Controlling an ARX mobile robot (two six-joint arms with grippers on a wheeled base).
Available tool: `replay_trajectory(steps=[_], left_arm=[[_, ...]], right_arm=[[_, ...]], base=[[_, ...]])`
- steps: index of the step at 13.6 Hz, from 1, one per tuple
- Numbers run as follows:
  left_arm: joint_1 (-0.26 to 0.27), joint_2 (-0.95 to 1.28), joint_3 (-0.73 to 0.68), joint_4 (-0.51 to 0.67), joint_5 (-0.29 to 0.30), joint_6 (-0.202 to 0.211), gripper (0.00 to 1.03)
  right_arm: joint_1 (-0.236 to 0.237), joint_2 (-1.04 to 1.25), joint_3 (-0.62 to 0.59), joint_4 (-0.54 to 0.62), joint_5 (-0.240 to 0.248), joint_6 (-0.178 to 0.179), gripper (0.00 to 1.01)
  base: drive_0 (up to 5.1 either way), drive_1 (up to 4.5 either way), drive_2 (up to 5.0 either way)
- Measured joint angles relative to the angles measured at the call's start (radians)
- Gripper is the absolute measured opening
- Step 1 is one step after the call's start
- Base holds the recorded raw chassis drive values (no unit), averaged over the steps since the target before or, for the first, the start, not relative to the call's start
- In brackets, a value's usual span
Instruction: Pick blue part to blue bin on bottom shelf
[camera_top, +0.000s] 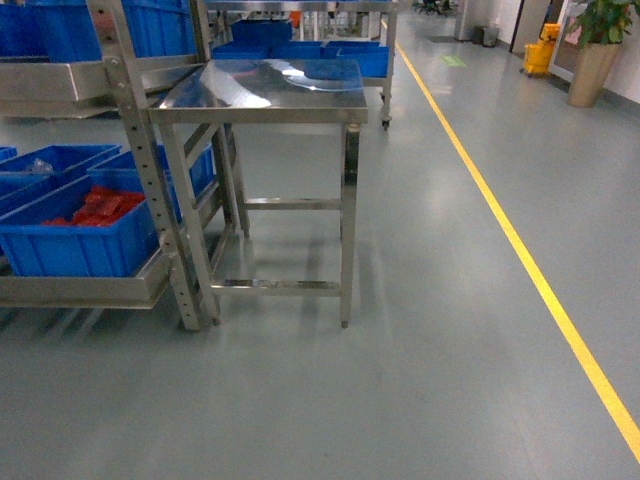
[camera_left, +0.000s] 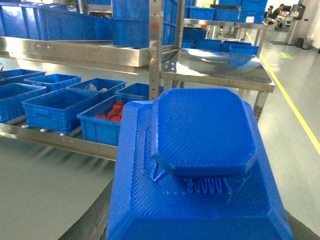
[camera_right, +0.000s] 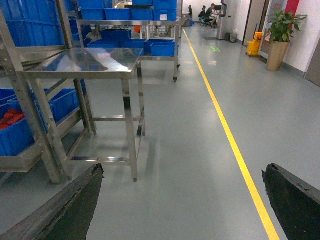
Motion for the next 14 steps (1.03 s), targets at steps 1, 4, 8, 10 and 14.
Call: replay_trajectory(steps=[1,4,8,10,14], left_arm=[[0.0,0.0,0.0,0.001,0.001,0.0,0.43],[0.0,0.001,0.0,-0.003,0.0,0.0,0.43],[0.0,-0.001,0.0,0.001,0.0,0.0,0.43],[0.0,0.001,0.0,0.0,0.001,0.0,0.43],[0.0,0.001,0.0,0.004,0.001,0.0,0.43]], right_arm=[[0.0,0.0,0.0,0.004,0.0,0.0,0.98],[0.0,0.0,0.0,0.003,0.0,0.0,0.98],[0.0,0.0,0.0,0.003,0.0,0.0,0.98],[0.0,0.0,0.0,-0.002,0.0,0.0,0.98],[0.0,0.0,0.0,0.004,0.0,0.0,0.98]], base=[[0.1,4.21,-4.1],[0.0,4.2,-4.1],[0.1,4.23,-4.1],[0.1,4.22,-4.1],[0.0,4.14,-4.2]])
